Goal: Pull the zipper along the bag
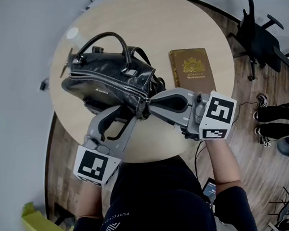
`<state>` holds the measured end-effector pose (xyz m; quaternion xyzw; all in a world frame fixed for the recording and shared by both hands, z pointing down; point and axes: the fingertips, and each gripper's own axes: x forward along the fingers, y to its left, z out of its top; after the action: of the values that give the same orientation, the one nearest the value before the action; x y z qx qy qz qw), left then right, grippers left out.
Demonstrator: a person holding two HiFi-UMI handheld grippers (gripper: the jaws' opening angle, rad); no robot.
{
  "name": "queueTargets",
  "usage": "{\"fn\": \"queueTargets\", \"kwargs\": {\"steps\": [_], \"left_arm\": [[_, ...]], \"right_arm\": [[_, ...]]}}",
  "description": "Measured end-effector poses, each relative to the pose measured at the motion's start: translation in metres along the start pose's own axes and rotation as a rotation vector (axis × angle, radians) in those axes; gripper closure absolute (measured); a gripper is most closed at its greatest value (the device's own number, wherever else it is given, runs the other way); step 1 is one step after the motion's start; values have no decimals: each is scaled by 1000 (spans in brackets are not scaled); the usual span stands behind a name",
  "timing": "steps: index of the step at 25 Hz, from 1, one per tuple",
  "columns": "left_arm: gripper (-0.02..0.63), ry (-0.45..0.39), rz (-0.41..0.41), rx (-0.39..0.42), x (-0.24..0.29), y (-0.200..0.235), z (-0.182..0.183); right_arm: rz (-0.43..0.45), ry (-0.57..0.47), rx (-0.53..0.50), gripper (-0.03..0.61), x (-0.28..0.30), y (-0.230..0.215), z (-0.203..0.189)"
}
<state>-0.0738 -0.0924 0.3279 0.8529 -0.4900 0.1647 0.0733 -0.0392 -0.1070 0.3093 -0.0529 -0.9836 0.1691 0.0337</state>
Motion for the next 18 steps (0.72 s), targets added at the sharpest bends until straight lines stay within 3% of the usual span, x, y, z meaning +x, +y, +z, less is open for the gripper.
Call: {"fn": "queueTargets", "kwargs": {"steps": [18], "left_arm": [[475,-26,25,-15,-21,25,15]], "right_arm": [[-65,43,-64,565,4,7,28]]}}
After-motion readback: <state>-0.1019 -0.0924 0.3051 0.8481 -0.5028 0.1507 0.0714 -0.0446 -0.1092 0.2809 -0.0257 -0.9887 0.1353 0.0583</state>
